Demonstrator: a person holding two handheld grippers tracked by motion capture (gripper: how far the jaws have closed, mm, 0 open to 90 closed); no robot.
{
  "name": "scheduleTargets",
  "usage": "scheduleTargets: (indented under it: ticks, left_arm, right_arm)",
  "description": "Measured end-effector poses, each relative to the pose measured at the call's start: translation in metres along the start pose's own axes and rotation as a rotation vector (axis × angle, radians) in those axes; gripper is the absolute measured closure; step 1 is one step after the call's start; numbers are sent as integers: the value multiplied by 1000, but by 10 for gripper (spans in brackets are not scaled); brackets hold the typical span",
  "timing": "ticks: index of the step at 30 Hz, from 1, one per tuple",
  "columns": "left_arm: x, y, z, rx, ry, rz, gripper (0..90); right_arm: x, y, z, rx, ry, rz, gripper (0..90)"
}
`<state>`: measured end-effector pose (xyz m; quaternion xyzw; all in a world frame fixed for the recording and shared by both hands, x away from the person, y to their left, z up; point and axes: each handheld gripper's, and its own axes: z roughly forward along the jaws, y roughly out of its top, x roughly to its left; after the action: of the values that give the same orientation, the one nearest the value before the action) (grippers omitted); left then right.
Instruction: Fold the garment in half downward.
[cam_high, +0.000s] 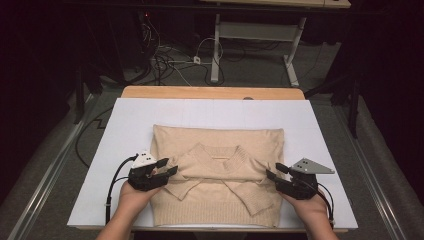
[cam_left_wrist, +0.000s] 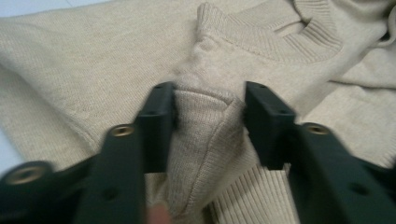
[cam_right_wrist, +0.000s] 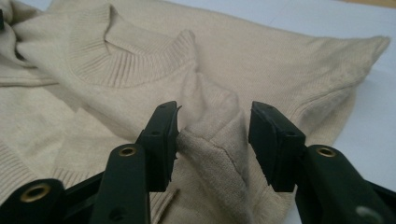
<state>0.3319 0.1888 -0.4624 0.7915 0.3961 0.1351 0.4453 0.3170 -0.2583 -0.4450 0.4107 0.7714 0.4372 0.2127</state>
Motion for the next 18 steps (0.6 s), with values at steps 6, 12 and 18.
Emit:
scheduleTargets:
  ticks: [6, 12, 18]
  left_arm:
    - [-5, -1, -9, -26, 22, 37, 743]
    - [-12, -2, -35, -70, 35, 59, 749]
    - [-22, -10, -54, -86, 39, 76, 749]
  right_arm:
    - [3, -2, 4, 16, -2, -22, 746]
    - [12, -1, -13, -36, -2, -31, 775]
    - [20, -7, -32, -87, 4, -12, 776]
